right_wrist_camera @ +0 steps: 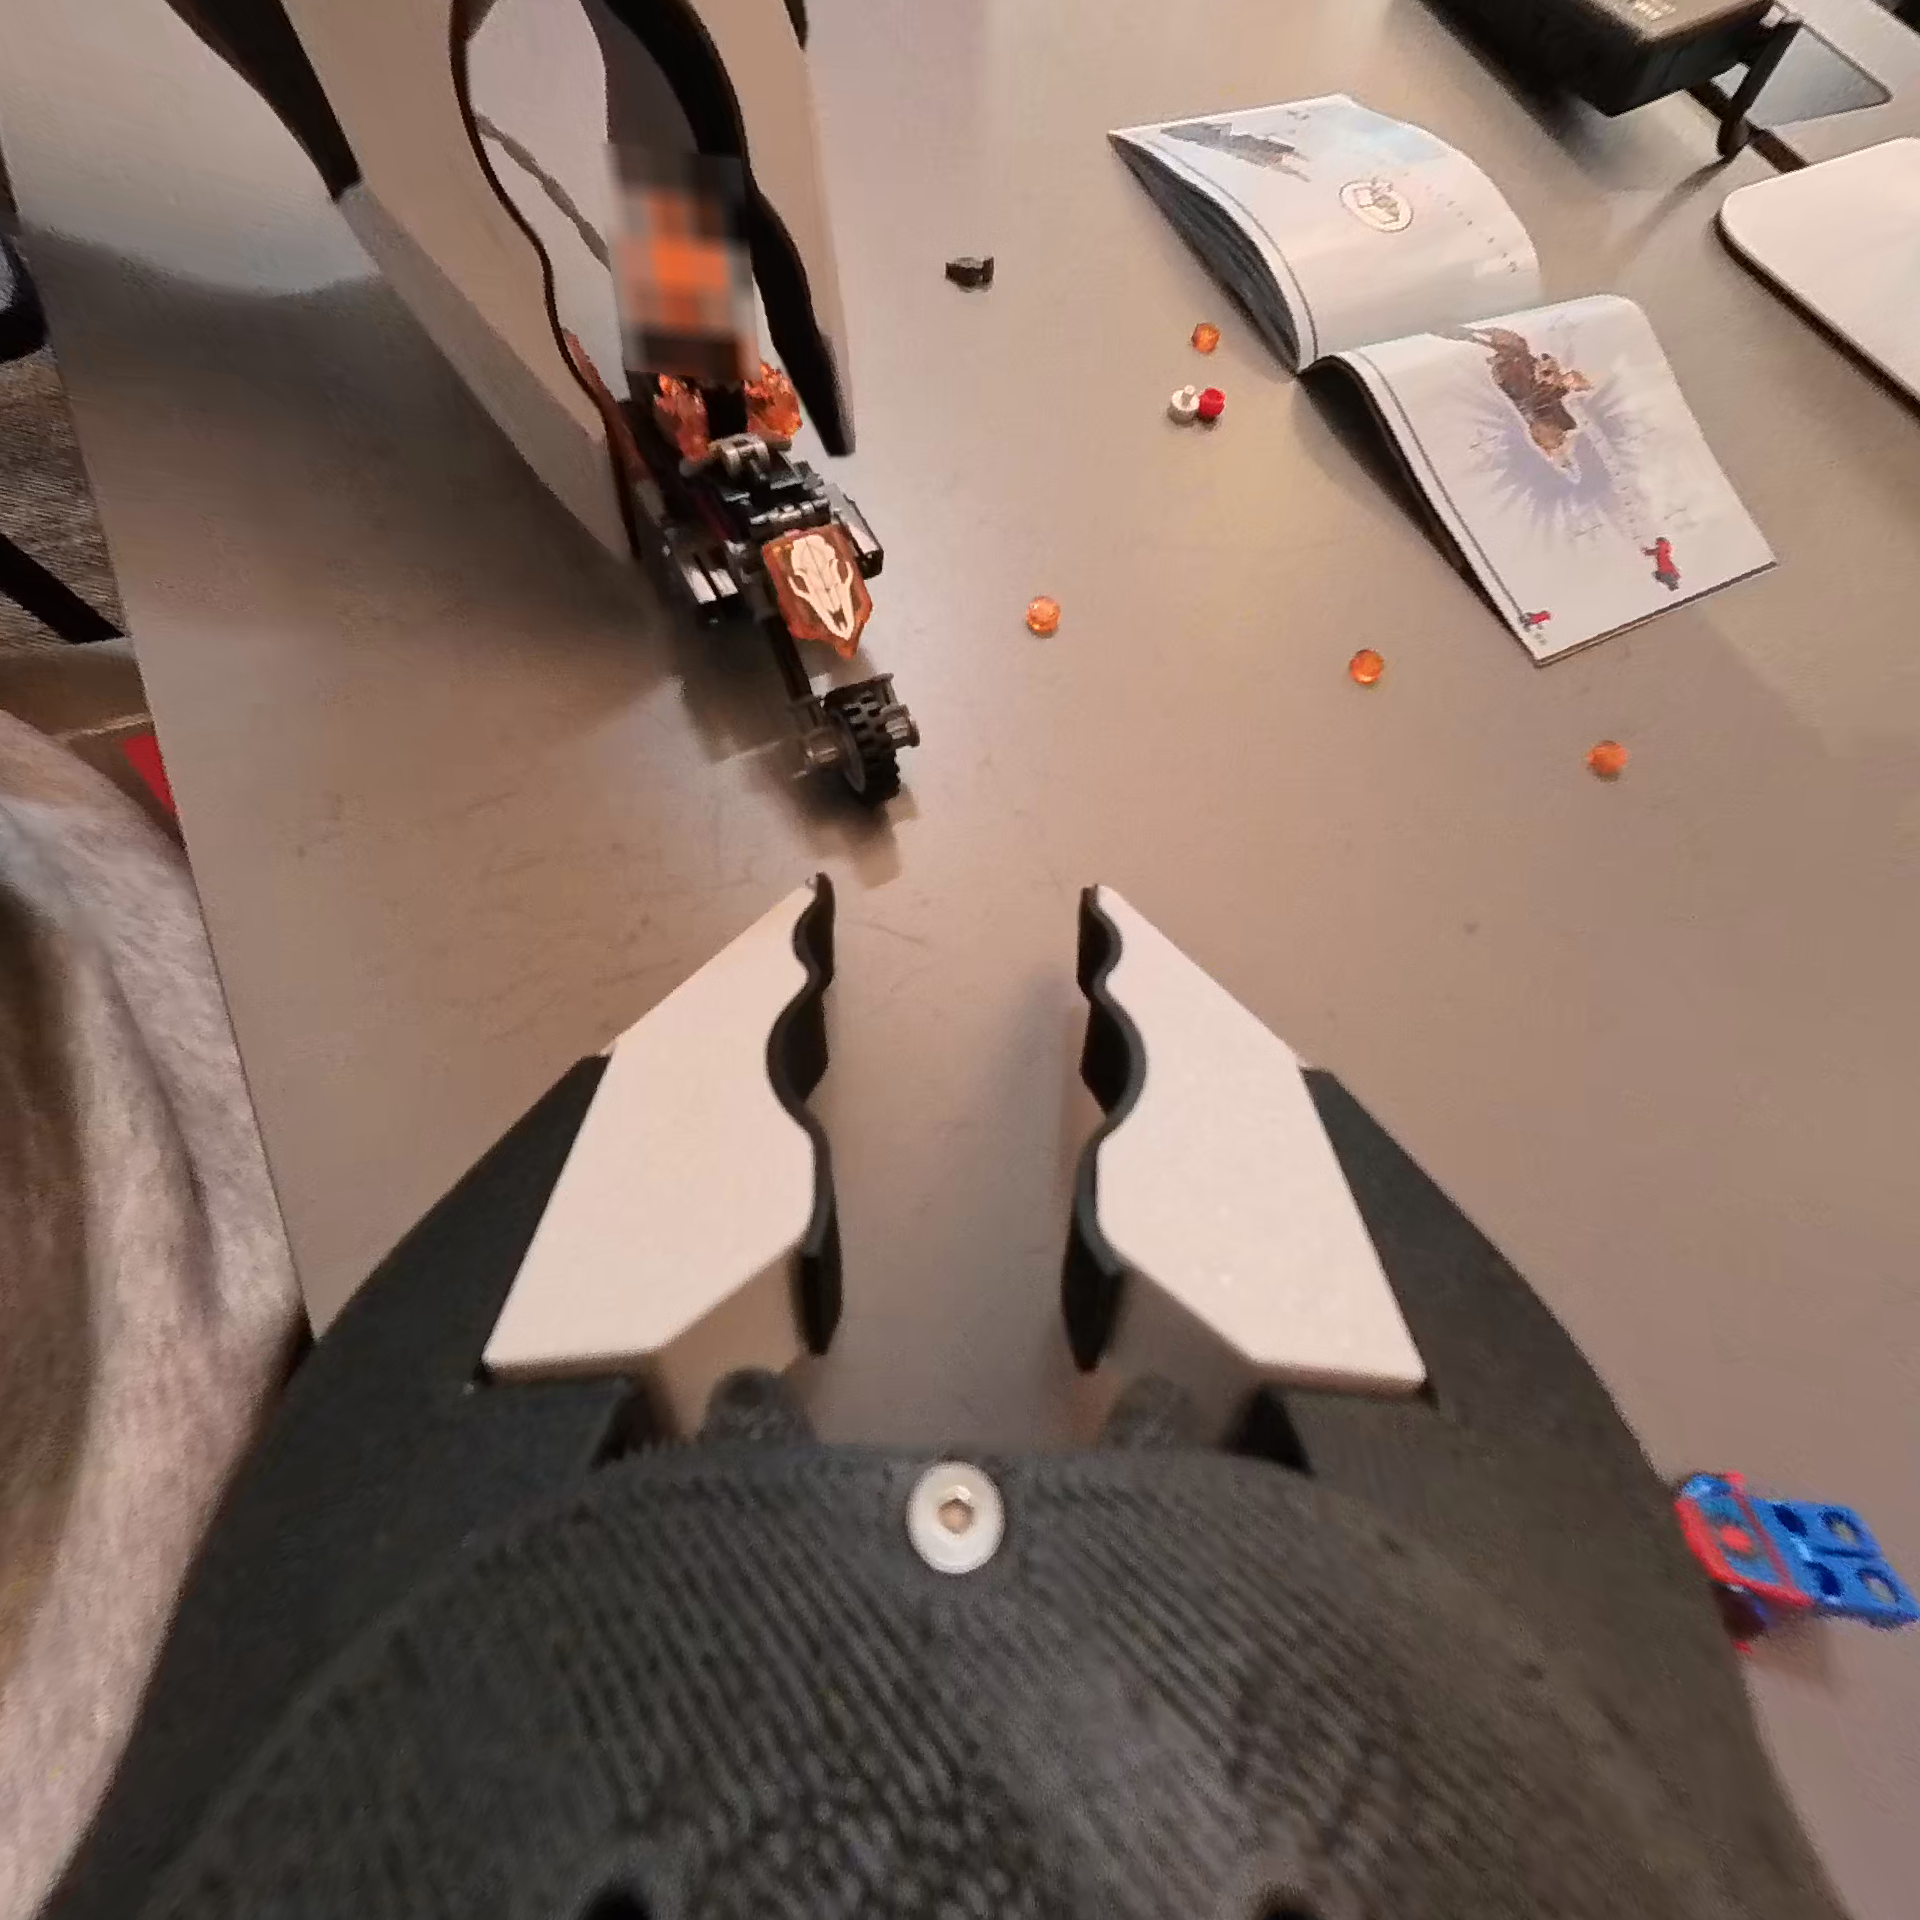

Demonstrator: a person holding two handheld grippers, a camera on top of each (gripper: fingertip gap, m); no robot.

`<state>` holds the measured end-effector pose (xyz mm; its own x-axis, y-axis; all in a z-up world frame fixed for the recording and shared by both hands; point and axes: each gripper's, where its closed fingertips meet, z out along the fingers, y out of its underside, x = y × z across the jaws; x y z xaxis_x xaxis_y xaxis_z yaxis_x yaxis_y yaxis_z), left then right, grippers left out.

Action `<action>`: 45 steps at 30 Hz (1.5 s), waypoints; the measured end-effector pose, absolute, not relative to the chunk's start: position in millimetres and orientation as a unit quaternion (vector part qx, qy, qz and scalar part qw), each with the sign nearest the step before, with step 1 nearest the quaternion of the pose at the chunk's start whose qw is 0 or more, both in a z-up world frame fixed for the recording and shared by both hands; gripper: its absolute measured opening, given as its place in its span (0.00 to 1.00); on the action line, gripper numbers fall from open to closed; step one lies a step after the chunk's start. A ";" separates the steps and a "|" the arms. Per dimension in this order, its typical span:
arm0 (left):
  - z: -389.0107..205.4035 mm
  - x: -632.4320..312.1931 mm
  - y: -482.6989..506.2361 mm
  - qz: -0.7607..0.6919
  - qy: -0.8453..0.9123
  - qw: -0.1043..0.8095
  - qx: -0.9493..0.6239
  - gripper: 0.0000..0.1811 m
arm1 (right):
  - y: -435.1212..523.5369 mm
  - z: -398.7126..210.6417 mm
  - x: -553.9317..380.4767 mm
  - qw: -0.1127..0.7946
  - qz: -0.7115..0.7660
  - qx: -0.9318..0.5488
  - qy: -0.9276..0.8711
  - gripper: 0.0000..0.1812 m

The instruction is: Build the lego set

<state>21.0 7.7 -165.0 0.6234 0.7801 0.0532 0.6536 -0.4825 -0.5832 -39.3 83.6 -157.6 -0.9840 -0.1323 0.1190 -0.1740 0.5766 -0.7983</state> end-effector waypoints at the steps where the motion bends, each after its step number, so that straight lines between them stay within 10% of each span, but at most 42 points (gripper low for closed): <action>1: -164.0 21.1 7.7 0.112 -0.420 0.290 -0.853 0.28 | 83.6 -157.1 -39.7 0.022 0.453 0.085 -0.887 0.25; 30: -96.3 -2.3 -79.0 0.285 -0.494 0.507 -0.646 0.22 | 81.8 -136.3 -89.8 0.078 0.504 -0.041 -0.859 0.13; 45: -126.8 -12.4 -110.9 0.282 -0.551 0.448 -0.645 0.21 | 48.3 -163.0 -110.7 0.035 0.434 -0.050 -0.899 0.16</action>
